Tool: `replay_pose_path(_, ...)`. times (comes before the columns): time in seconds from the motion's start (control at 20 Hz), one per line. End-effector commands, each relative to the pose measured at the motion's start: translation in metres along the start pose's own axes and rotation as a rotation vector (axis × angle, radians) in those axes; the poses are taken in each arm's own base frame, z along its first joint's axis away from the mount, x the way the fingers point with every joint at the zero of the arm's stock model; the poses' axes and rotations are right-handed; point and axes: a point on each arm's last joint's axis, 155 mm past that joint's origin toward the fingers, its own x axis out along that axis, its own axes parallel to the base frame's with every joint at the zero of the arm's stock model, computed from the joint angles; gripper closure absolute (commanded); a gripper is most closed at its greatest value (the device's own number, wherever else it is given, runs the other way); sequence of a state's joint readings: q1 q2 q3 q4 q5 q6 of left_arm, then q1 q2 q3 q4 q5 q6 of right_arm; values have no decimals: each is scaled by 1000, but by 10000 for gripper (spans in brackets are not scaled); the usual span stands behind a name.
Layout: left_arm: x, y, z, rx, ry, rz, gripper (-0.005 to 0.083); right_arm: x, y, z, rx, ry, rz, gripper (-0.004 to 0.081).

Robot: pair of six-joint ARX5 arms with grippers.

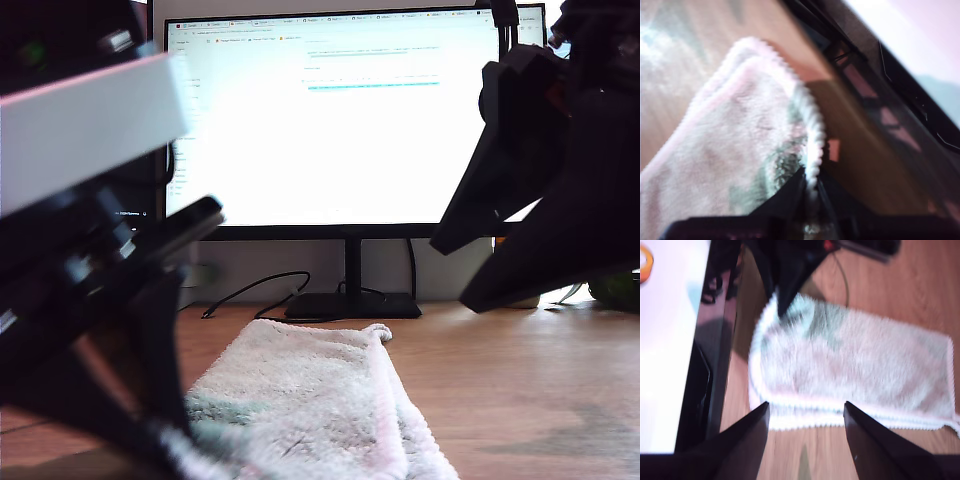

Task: Fold the tea towel to a neat square and place it to the right

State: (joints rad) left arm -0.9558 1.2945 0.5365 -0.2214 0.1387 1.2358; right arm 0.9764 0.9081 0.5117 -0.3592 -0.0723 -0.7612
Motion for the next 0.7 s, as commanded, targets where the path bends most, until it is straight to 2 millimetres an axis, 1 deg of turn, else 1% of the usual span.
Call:
replay_pose_path(0.0,-3,6,6,-34,-11,-13,797,4,7,2,13,-18,11,341)
replay_pose_path(0.1,-9,12,13,-83,-25,-34,798,4,4,12,38,-52,-1,341)
replay_pose_path(0.2,-17,16,25,-131,-62,-70,798,4,8,17,69,-73,14,341)
replay_pose_path(0.35,-28,17,38,-195,-101,-121,797,10,16,15,108,-54,48,341)
replay_pose_path(0.55,-32,16,42,-254,-109,-148,797,23,32,9,164,-7,106,341)
replay_pose_path(0.65,-33,16,43,-286,-113,-154,797,29,37,10,177,0,122,341)
